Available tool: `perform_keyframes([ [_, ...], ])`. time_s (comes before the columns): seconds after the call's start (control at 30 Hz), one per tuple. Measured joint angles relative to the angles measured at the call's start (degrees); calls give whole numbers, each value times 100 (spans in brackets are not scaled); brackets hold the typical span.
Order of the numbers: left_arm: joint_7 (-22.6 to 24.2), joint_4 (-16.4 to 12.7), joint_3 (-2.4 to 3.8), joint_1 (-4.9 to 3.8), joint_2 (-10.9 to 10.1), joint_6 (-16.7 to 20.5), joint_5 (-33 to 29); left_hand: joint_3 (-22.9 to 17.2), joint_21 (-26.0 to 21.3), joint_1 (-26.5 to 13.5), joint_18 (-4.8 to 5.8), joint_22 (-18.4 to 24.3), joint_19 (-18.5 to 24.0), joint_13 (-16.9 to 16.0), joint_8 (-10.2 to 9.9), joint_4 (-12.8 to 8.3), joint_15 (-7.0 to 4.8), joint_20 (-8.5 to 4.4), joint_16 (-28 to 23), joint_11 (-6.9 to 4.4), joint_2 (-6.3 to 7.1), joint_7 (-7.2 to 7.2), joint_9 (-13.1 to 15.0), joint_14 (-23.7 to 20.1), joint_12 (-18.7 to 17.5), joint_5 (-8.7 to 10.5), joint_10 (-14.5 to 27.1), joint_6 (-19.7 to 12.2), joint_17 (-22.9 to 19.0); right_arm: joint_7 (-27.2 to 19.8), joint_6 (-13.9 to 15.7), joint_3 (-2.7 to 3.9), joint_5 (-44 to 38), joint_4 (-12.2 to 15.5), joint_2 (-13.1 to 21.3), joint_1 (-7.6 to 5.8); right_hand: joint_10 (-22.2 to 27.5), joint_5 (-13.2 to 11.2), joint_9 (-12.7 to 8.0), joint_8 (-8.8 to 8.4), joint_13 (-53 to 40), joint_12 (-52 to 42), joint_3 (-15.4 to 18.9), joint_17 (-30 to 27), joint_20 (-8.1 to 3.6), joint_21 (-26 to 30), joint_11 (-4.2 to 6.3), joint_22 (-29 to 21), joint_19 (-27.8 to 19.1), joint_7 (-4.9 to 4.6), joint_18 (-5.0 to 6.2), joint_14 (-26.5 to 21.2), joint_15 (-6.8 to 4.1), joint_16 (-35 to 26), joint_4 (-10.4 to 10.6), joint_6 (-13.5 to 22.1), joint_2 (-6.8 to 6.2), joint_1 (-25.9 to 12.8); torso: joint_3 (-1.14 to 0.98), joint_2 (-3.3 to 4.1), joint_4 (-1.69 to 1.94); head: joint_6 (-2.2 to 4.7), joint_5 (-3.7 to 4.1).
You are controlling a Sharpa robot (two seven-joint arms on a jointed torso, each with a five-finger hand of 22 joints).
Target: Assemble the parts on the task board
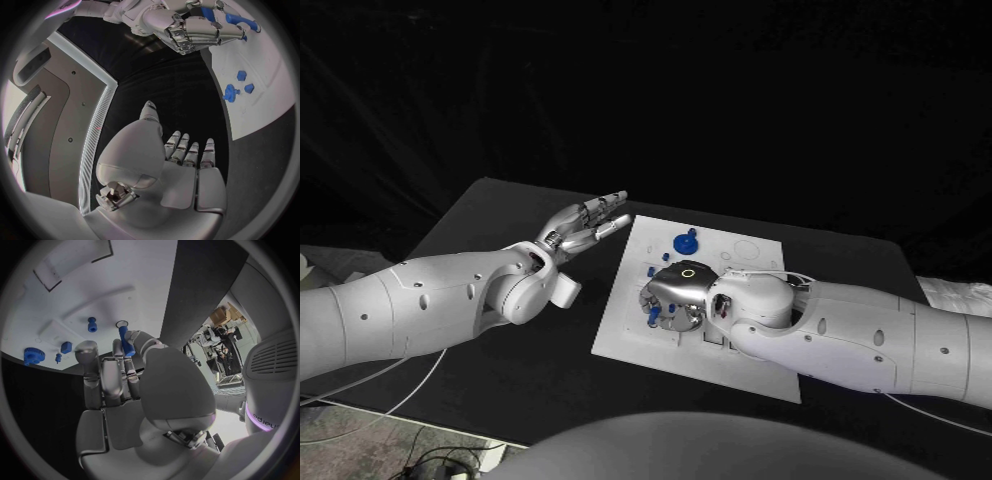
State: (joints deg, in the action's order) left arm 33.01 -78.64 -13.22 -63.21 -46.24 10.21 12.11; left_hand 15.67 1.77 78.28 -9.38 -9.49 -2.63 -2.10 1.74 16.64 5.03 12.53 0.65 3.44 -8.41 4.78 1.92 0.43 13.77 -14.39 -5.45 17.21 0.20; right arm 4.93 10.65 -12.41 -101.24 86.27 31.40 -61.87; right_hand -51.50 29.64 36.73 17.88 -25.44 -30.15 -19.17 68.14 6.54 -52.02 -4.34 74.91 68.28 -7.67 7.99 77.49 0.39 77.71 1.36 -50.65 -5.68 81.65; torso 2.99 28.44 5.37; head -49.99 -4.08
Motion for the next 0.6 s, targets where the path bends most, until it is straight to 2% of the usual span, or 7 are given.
perform_keyframes([
  [0.1,-11,2,0,1,7,-23,1,-29,0,125,-1,6,5,0,0,2,41,65,0,-20,-11,-30,0,2,0,-179,21,30,0,7,-1,0,-17,22,34,3,0,0,-6,0,0,0,0,0,0,0,0,0,0,0,0,0,0,0,0,0,0,0,0,0,1,0,-5],
  [0.23,-30,2,0,2,7,-52,1,-62,0,260,-1,28,5,0,0,1,41,65,0,-18,-29,21,9,2,0,-467,23,83,0,17,-4,0,-30,46,84,10,0,0,-10,0,0,0,0,0,0,0,0,0,0,0,0,0,0,0,0,0,0,0,1,0,3,0,-8],
  [0.3,-38,4,0,2,9,-64,1,-80,0,316,0,38,4,-1,0,2,41,-25,0,6,-51,43,9,2,0,-574,42,105,0,25,-5,-1,-37,52,96,13,0,0,-10,0,0,0,0,0,0,0,0,0,0,0,0,0,0,0,0,0,0,0,1,0,2,0,-8],
  [0.33,-42,5,0,3,11,-69,1,-93,0,338,0,39,6,-1,0,2,40,-57,0,17,-55,42,9,2,0,-606,31,104,0,28,-5,-1,-40,53,99,15,0,-1,-11,0,0,0,0,0,0,0,0,0,0,0,0,0,0,0,0,0,0,0,1,0,2,0,-3],
  [0.6,-77,0,0,5,25,-115,4,-93,0,434,0,44,7,-1,0,2,40,-58,0,25,-48,22,8,3,22,-719,22,123,1,38,35,-1,-68,50,104,58,0,-1,-13,0,2,0,-16,0,0,0,0,4,-1,0,0,0,0,0,-16,0,0,0,1,0,2,0,24],
])
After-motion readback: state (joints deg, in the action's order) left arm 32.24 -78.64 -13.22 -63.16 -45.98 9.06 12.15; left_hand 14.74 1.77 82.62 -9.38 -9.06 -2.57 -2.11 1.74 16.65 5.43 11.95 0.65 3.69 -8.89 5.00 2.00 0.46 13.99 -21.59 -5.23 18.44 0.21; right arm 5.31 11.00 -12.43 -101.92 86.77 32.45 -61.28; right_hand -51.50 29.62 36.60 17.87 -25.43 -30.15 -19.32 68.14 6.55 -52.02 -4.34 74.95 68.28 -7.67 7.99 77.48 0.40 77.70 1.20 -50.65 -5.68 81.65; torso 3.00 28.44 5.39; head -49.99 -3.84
